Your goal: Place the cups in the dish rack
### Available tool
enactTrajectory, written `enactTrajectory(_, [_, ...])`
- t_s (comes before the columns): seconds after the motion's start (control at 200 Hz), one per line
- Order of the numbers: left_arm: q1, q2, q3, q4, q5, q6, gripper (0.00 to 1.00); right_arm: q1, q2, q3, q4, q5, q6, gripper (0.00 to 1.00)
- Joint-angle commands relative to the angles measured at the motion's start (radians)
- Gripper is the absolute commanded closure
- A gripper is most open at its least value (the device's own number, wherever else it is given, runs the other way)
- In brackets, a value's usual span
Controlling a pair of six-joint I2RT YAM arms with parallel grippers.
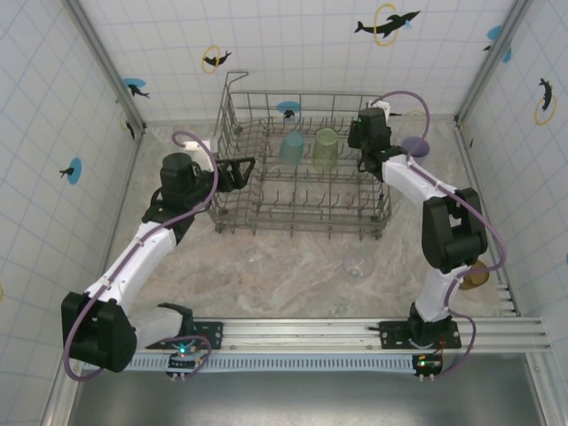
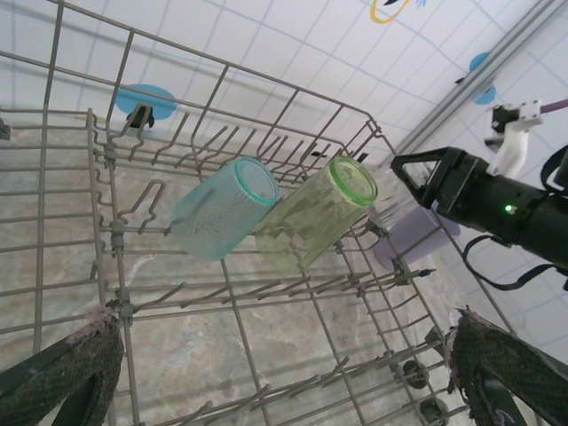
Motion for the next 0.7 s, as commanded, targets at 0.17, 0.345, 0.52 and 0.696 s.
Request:
enactTrajectory(0.17, [0.012, -0.041, -0.021, 0.065, 0.084, -0.042, 0.02, -0.015, 0.054, 0.091, -0.019, -0.007, 0.005, 0.53])
enactTrajectory(0.345, [0.013, -0.051, -0.026, 0.065, 0.076, -0.041, 0.02, -0.016, 0.085, 0.115, -0.033, -0.002, 0.006, 0.53])
enactTrajectory(0.52, [0.012, -0.053, -0.028, 0.061, 0.07, -0.039, 0.02, -0.018, 0.11, 0.131, -0.047, -0.003, 0.008, 0.53])
enactTrajectory(0.696, [0.014, -0.055, -0.028, 0.054, 0.059, -0.034, 0.03, -0.017, 0.125, 0.146, -0.066, -0.01, 0.009, 0.54])
